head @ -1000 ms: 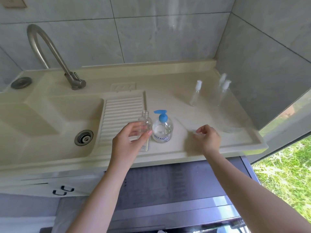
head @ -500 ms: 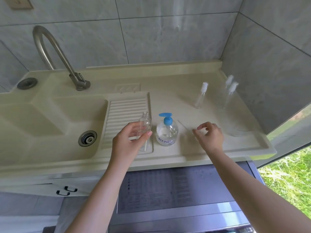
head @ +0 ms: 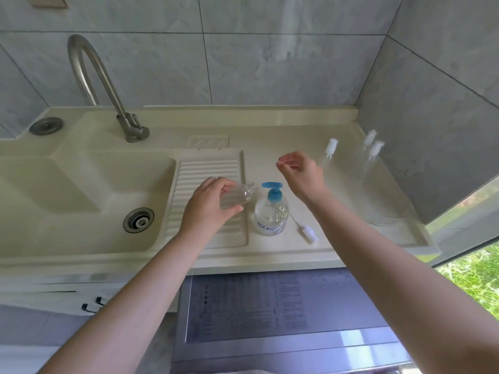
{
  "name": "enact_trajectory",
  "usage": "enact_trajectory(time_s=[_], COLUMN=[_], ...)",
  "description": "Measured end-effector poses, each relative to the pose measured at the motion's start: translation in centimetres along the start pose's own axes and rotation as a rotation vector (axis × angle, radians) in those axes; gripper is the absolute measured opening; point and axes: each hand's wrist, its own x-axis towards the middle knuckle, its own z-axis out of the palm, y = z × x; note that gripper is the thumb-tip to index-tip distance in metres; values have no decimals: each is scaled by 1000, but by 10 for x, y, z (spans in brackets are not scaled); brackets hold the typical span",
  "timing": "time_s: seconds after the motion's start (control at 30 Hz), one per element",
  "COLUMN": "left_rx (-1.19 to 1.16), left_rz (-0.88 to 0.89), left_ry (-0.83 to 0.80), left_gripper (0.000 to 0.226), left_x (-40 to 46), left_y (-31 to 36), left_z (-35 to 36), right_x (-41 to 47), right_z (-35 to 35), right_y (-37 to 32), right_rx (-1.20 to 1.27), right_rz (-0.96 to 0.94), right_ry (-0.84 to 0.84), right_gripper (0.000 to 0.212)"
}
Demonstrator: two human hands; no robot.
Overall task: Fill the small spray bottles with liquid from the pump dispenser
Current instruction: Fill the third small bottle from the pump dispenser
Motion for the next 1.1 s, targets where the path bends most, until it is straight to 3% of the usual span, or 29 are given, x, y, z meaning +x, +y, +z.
enact_trajectory(time_s=[0.3, 0.57, 0.77, 1.1], left_rx=[30, 21, 46, -158], left_rz=[89, 148, 182, 86], left_ry=[-26, -38, -80, -176], left_gripper=[46, 45, 45, 54], left_x=[13, 19, 25, 38], left_y=[-7, -4, -3, -4], left_z=[7, 3, -2, -3], right_x=[18, 21, 23, 23], right_z=[21, 24, 21, 21], right_y=[1, 7, 8, 8], right_rx=[-222, -514, -741, -725], right_rz=[130, 96, -40, 29], right_ry=[-136, -130, -53, -144], right_gripper=[33, 46, 52, 58])
